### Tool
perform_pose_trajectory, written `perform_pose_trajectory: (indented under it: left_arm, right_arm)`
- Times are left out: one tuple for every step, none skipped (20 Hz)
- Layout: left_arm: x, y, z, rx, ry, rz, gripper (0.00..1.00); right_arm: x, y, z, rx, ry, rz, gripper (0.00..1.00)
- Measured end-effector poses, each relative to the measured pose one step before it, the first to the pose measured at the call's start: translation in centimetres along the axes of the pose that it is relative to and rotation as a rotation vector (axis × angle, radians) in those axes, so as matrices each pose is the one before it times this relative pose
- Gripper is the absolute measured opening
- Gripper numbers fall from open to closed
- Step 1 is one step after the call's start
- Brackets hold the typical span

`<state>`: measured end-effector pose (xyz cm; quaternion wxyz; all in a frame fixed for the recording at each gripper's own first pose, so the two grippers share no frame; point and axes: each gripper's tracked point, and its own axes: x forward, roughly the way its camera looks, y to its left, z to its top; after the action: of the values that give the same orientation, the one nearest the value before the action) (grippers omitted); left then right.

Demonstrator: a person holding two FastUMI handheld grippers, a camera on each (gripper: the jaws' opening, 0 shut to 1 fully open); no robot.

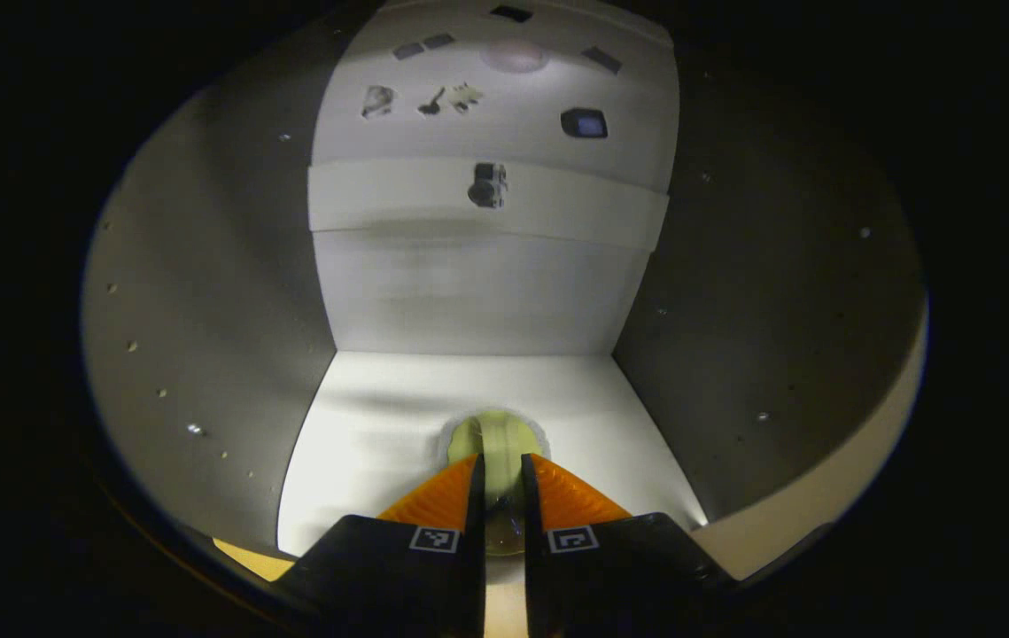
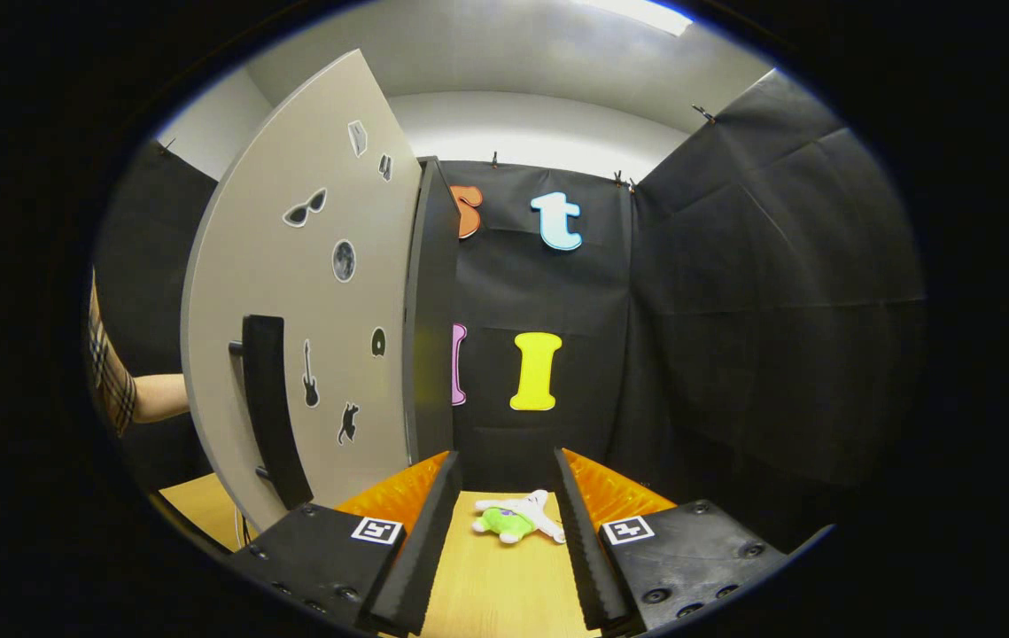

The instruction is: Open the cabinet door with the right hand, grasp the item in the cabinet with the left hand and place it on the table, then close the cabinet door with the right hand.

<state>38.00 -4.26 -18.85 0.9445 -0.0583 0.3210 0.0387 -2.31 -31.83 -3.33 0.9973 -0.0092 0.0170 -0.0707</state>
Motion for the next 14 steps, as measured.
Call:
perform_pose_trajectory:
  left_arm:
    - [-1.817, -0.187, -0.338, -0.00628, -0.00646, -0.01675, 0.22]
    - [-1.876, -0.037, -0.39, -0.00135, -0.00901, -0.01098, 0.22]
    - [-1.91, 0.078, -0.455, 0.0066, -0.01275, -0.0044, 0.21]
    - [-1.963, 0.21, -0.646, 0.01217, -0.00959, 0.00258, 0.22]
    - [-1.948, 0.099, -0.867, 0.01349, -0.01103, 0.00094, 0.22]
    - [-2.046, -0.082, -1.107, 0.0077, -0.00616, -0.00694, 0.22]
    - [-2.004, -0.319, -1.396, -0.0081, -0.00617, -0.01542, 0.22]
    - [-1.953, -0.504, -1.552, -0.02298, -0.00446, -0.01841, 0.22]
    - [-2.111, -0.541, -1.814, -0.02382, 0.00087, -0.01831, 0.22]
    - [-1.828, -0.23, -1.879, -0.01691, 0.00459, -0.00777, 0.22]
    - [-1.839, -0.026, -1.82, -0.00709, -0.00131, 0.00713, 0.22]
    - [-1.442, 0.06, -1.556, 0.01101, -0.00912, 0.01829, 0.22]
    - [-1.587, 0.16, -1.658, 0.01636, -0.0084, 0.02315, 0.2]
    - [-1.302, -0.143, -1.801, 0.00614, -0.00498, 0.01304, 0.22]
  right_arm:
    - [-0.222, 0.322, 0.243, 0.00655, -0.00841, 0.00497, 0.67]
    - [-0.212, 0.322, 0.163, 0.00299, -0.00684, 0.00398, 0.67]
    - [-0.202, 0.389, 0.241, -0.0009, -0.0083, 0.0032, 0.67]
    - [-0.316, 0.43, 0.169, -0.003, -0.00883, 0.00365, 0.66]
    - [-0.281, 0.685, 0.22, -0.00099, -0.00797, 0.00936, 0.67]
    - [-0.15, 0.793, 0.123, -0.00017, -0.00451, 0.00954, 0.67]
    - [-0.177, 0.593, 0.019, -0.00119, 0.00421, 0.00655, 0.67]
    - [-0.241, 0.291, -0.217, -0.00487, 0.01513, -0.00166, 0.67]
    - [-0.289, 0.111, -0.19, -0.00184, 0.01388, -0.00592, 0.67]
    - [-0.35, 0.251, 0.089, 0.0066, 0.00157, -0.00124, 0.67]
    - [-0.282, 0.038, 0.076, 0.01091, -0.00678, -0.01367, 0.67]
    - [-0.336, -0.134, -0.038, 0.00462, -0.00366, -0.01604, 0.67]
    - [-0.303, 0.316, -0.269, -0.0076, 0.01084, -0.00068, 0.67]
    - [-0.493, 0.486, -0.239, -0.01422, 0.01047, 0.00971, 0.67]
